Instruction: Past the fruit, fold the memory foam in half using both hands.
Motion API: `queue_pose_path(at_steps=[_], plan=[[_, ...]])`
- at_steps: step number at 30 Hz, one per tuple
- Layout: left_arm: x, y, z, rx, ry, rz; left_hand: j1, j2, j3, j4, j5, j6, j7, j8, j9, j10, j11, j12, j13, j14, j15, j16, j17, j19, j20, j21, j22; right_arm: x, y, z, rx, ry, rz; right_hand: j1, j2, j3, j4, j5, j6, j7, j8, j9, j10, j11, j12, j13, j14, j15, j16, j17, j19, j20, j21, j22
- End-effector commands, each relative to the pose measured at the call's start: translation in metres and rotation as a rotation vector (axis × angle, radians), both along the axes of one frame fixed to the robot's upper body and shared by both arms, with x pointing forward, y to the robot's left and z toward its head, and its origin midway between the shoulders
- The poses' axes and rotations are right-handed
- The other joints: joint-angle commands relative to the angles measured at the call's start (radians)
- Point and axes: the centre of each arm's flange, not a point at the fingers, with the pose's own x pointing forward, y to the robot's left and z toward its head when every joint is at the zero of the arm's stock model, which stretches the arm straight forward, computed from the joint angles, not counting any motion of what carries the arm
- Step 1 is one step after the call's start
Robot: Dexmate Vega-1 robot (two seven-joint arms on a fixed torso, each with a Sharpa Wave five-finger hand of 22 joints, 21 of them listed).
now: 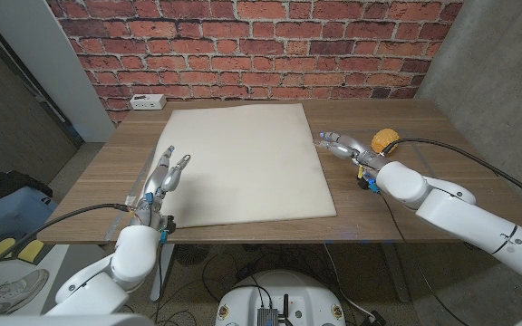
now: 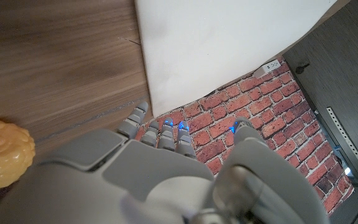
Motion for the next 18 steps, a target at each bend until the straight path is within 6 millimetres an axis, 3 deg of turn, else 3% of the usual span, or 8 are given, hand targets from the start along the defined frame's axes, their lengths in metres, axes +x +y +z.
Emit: queue_pose_path(at_steps=[1,11,18], plan=[[-0.018,-0.002,-0.009,0.083,0.04,0.076,0.008,-0.003,0.002,-0.007,0.0,-0.011,-0.006,-0.003,0.005,-0.012,0.0,-0.001,0.005,-0.046,-0.005,-0.003,0.004,-0.006,-0.002,-0.003,0.005,-0.012,0.017,-0.014,-0.108,0.029,-0.038,0.014,0.002,0.006,-0.006,-0.003,0.007,-0.004,0.006,0.005,0.006,0.004,0.004,0.006,0.0,-0.006,0.01,0.002,0.002,0.004,0.004,0.005],[-0.028,0.0,-0.013,0.156,0.101,0.123,0.011,-0.007,0.0,-0.012,-0.001,-0.019,-0.007,-0.004,0.005,-0.019,-0.006,-0.003,0.005,-0.051,-0.008,-0.004,0.004,-0.009,-0.002,-0.004,0.005,-0.024,0.029,-0.015,-0.177,0.019,-0.081,0.023,0.005,0.012,-0.013,-0.002,0.011,-0.012,0.007,0.004,0.011,-0.001,0.005,0.006,0.005,-0.01,0.011,0.001,0.004,0.006,0.005,0.005],[-0.033,0.001,-0.01,0.259,0.163,0.181,0.021,-0.016,-0.001,-0.026,-0.002,-0.051,-0.017,-0.01,0.006,-0.04,-0.013,-0.009,0.005,-0.069,-0.008,-0.007,0.004,-0.016,0.0,-0.007,0.004,-0.024,0.036,-0.026,-0.181,0.035,-0.081,0.036,0.006,0.019,-0.021,0.0,0.017,-0.017,0.009,0.004,0.019,-0.002,0.007,0.006,0.015,-0.014,0.014,0.0,0.015,0.01,0.008,0.005]])
